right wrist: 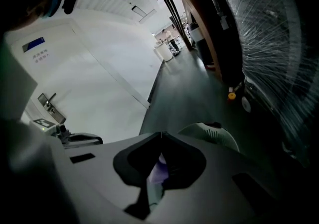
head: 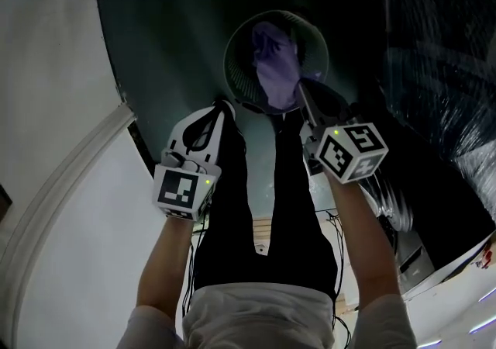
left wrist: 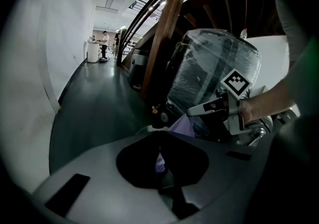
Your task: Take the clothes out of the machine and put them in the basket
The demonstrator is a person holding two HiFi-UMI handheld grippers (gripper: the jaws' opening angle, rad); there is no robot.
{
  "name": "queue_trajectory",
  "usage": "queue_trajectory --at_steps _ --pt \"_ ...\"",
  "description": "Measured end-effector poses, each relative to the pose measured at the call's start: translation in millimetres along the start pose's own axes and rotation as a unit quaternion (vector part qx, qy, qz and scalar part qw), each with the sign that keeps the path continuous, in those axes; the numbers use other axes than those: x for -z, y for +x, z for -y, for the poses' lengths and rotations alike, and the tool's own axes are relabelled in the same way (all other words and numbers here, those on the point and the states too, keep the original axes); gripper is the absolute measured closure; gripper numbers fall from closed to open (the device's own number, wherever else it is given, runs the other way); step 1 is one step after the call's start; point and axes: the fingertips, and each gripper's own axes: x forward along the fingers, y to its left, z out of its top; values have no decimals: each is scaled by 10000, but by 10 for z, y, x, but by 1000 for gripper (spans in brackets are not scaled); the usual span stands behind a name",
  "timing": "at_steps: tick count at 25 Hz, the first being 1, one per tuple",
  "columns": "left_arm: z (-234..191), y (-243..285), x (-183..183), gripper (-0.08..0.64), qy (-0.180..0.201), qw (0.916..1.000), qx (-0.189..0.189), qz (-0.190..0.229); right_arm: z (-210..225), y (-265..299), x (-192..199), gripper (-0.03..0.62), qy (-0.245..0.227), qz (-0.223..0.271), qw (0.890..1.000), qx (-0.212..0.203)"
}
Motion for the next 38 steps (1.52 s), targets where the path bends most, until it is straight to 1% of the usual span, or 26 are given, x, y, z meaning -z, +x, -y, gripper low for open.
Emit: queue_trajectory --at_steps 3,6,9,11,16,18,19,20,21,22,26,33,36,38 --pt "-57 106 123 538 96 9997 11 -212 110 194 173 577 92 -153 9998 88" --pt "-104 246 270 538 -27 9993 44 -383 221 355 307 577 75 -287 9994 183" --pt "-141 394 391 538 -211 9984 116 -519 342 514 427 578 -93 -491 9982 332" --pt "-159 493 455 538 -264 9978 159 -592 429 616 499 577 -221 -635 9967 461" --pt "-211 686 683 539 -227 9957 229 -863 546 808 753 577 -473 -1072 9907 696" --pt "-255 747 800 539 -246 9945 234 -991 585 850 855 574 -611 -1221 9869 859" --pt "-275 770 847 539 -260 9940 226 -1040 609 859 897 565 -657 -1271 9852 942" --pt "-288 787 886 538 -279 9936 218 -1077 629 863 934 541 -682 -1310 9839 1007" --pt "-296 797 920 538 -302 9932 214 -1104 643 863 970 493 -695 -1340 9830 1049" --pt "-300 803 949 538 -328 9929 214 -1123 653 860 1003 468 -704 -1364 9822 1079" --pt "-307 813 1009 538 -387 9923 226 -1152 678 858 1078 476 -712 -1434 9806 1135" --pt "-323 848 1047 538 -430 9916 194 -1204 698 808 1069 502 -812 -1471 9792 1141" --pt "-339 856 1034 538 -421 9919 193 -1181 680 781 1081 535 -892 -1468 9782 1170" --pt "-339 868 1027 539 -414 9922 193 -1160 652 777 1116 582 -914 -1519 9779 1108"
